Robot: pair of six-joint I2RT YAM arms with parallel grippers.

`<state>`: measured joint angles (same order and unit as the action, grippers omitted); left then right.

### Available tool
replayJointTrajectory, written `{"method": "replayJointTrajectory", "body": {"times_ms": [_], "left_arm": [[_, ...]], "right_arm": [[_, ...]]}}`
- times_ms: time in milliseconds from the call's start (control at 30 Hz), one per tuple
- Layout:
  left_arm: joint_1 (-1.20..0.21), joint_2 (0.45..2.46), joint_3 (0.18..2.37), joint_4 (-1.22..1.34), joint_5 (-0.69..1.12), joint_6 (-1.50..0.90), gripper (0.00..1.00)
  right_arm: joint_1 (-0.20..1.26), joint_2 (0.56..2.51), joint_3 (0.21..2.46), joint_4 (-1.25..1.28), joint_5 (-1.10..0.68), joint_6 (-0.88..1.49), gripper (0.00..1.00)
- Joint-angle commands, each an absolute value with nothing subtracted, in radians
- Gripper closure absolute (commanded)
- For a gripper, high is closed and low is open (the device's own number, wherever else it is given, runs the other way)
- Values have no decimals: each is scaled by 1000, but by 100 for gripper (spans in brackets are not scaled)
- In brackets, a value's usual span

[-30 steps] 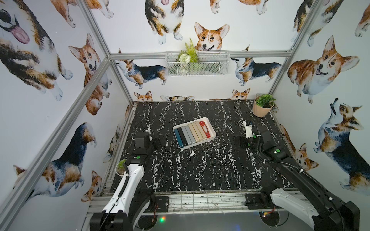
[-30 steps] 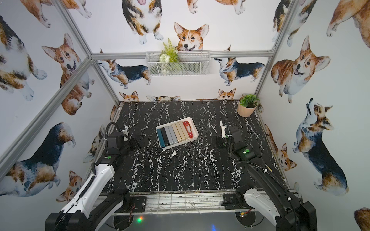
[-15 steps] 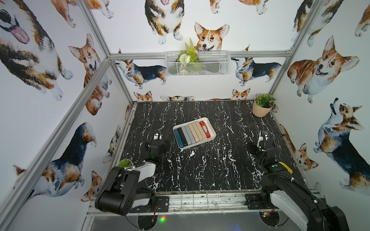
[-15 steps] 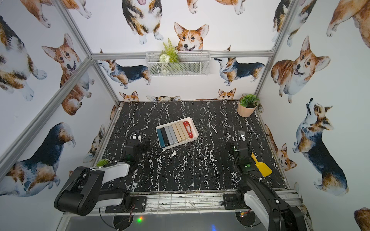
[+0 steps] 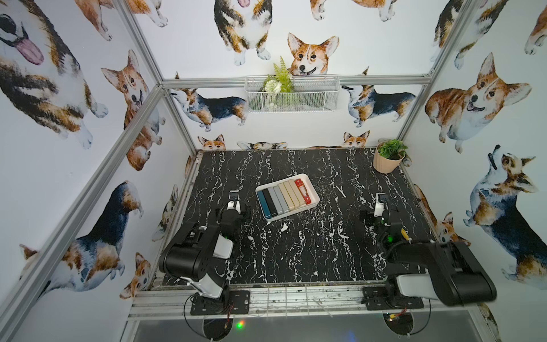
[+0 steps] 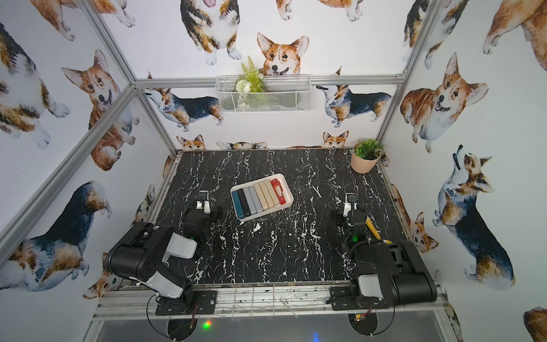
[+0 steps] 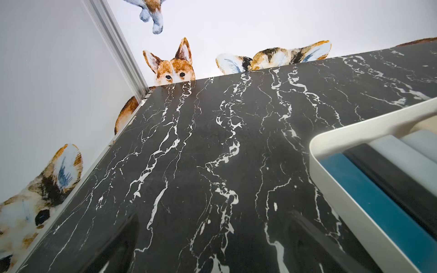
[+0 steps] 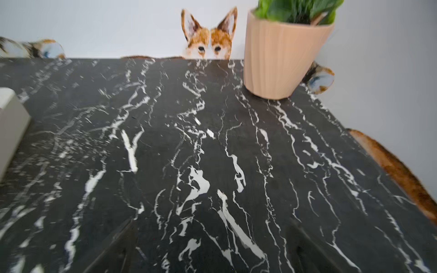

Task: Put the pruning pliers into the storage box
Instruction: Reset both arms

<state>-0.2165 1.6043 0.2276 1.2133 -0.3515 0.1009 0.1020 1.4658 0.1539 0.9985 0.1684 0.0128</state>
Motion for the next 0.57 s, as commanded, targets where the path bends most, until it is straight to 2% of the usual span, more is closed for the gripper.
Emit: {"method": "replayJointTrajectory", "body": {"times_ms": [0, 33, 67, 100, 167, 233, 267, 333, 433, 533], "left_arm": [[-218, 1608, 227, 1284, -348, 116, 0], [-218, 1605, 232, 1270, -350, 114, 0], [-218, 1604, 231, 1270, -351, 111, 0], [-218, 1606, 229, 1278, -352, 114, 0], [-218, 1606, 230, 1274, -351, 114, 0], [-218, 1608, 230, 1275, -351, 114, 0], [-218, 1606, 232, 1272, -351, 113, 0], [-217, 1606, 236, 1263, -349, 115, 0], [-216, 1599, 245, 1235, -345, 112, 0], [-215, 1600, 237, 1250, -348, 109, 0]], "right_arm": [[74, 1389, 204, 989, 185, 51, 0], [18, 1382, 238, 895, 81, 71, 0], [-6, 1448, 240, 978, 38, 83, 0], [-7, 1495, 247, 1059, 70, 90, 0], [-4, 1393, 279, 830, 93, 107, 0], [-2, 1479, 209, 1096, 86, 93, 0], [1, 1475, 203, 1111, 88, 89, 0], [0, 1396, 237, 920, 89, 100, 0], [5, 1467, 222, 1057, 60, 75, 0], [9, 1409, 236, 944, 75, 80, 0]]}}
